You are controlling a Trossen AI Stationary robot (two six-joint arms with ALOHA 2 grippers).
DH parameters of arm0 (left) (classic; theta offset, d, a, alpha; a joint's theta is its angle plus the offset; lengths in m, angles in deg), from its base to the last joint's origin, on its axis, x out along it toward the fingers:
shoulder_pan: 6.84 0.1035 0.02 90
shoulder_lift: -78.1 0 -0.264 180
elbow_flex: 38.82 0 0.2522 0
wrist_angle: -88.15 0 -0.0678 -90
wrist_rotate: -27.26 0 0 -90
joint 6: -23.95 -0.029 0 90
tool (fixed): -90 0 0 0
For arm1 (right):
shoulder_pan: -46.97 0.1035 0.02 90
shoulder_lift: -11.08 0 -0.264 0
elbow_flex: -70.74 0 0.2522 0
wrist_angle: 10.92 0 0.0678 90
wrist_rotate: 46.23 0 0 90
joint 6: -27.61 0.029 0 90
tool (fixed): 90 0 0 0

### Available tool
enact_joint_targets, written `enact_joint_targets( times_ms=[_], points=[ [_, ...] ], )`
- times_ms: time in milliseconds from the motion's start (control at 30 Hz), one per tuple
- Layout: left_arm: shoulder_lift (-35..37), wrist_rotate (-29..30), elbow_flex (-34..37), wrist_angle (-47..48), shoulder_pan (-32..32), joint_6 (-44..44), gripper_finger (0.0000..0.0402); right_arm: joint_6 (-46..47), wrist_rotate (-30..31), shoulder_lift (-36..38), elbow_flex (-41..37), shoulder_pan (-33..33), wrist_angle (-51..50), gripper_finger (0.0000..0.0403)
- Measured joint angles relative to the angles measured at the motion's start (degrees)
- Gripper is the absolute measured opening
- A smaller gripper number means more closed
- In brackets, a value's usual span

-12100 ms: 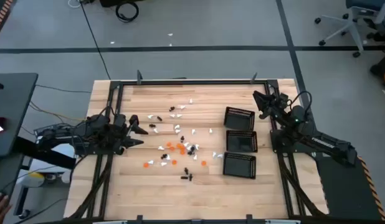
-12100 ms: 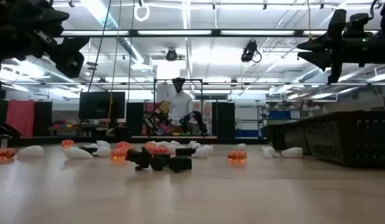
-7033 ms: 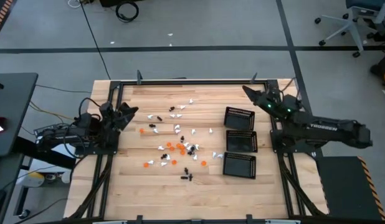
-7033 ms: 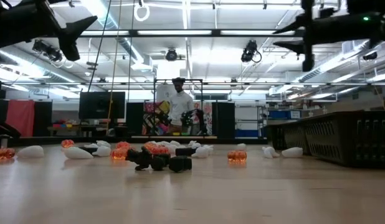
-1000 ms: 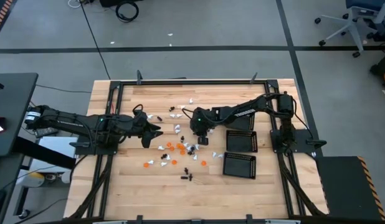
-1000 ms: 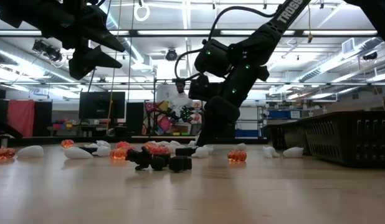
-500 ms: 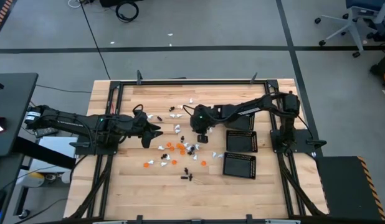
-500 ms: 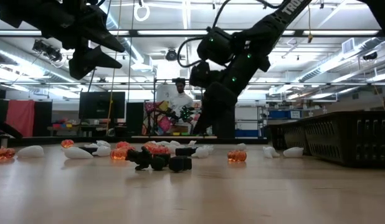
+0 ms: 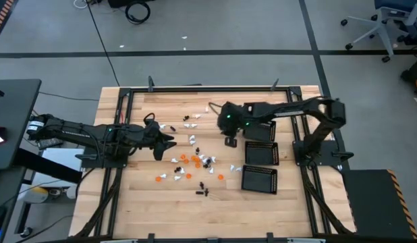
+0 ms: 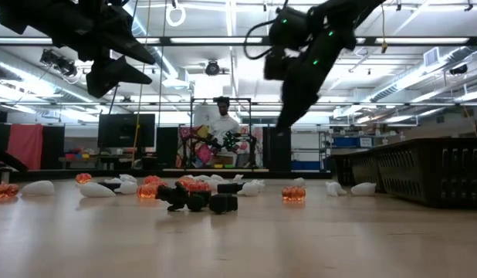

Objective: Sort Halloween decoration
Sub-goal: Put the white ghost toy into the top black bin

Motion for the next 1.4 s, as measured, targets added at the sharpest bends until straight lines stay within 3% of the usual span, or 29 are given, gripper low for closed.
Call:
enact_joint_targets(
  times_ms=[200, 333, 533, 900, 1133, 1300, 1400],
  points=[
    [0.0, 3.5, 0.0, 0.1, 0.1, -0.1, 0.0192, 7.4, 2.0, 6.4, -0.1, -3.1, -15.2, 0.0071],
    [0.0, 4.2, 0.0, 0.7, 1.5, 0.3, 0.0192, 10.1, 3.2, 7.7, -3.0, -5.8, -20.0, 0.0071],
    [0.0, 4.2, 0.0, 1.7, 3.9, 3.1, 0.0192, 13.8, 3.8, 8.3, -8.6, -8.5, -19.6, 0.0071],
    [0.0, 2.4, 0.0, 4.8, 5.1, 3.0, 0.0192, 13.9, 3.5, 8.2, -17.8, -14.2, -9.7, 0.0084],
    [0.0, -0.3, 0.0, 4.4, 5.1, 0.3, 0.0192, 12.6, -4.0, 8.2, -14.7, -17.6, -14.8, 0.0134],
    [0.0, -0.4, 0.0, 3.9, 5.1, -0.6, 0.0192, 12.3, -6.1, 8.2, -10.3, -17.7, -19.1, 0.0141],
    [0.0, -0.4, 0.0, 3.9, 5.1, -0.6, 0.0192, 12.5, -6.9, 8.2, -5.2, -14.7, -19.6, 0.0139]
  ],
)
